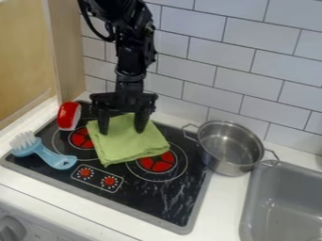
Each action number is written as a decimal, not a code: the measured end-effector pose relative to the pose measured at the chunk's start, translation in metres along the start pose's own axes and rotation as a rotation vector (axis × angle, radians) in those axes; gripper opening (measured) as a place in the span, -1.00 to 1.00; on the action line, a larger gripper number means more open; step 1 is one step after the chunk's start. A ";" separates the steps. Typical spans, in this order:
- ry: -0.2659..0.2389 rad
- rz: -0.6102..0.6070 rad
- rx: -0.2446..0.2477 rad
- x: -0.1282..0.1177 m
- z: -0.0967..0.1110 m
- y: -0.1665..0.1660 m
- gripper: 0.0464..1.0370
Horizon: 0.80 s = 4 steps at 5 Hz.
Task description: Move the green towel to the middle of the stove
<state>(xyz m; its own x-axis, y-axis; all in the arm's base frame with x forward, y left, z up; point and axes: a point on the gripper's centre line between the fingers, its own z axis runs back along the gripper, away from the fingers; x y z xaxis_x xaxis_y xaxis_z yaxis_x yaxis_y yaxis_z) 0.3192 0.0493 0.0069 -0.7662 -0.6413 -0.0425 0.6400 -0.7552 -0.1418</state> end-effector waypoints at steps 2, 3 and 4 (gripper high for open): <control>0.005 0.011 -0.004 -0.011 -0.001 -0.004 0.92; 0.008 0.009 -0.002 -0.012 0.000 -0.003 0.92; 0.005 0.009 -0.004 -0.012 0.000 -0.004 0.92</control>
<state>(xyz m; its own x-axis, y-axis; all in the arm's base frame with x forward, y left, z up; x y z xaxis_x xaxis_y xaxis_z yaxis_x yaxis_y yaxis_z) 0.3259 0.0597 0.0076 -0.7610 -0.6470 -0.0485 0.6462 -0.7491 -0.1459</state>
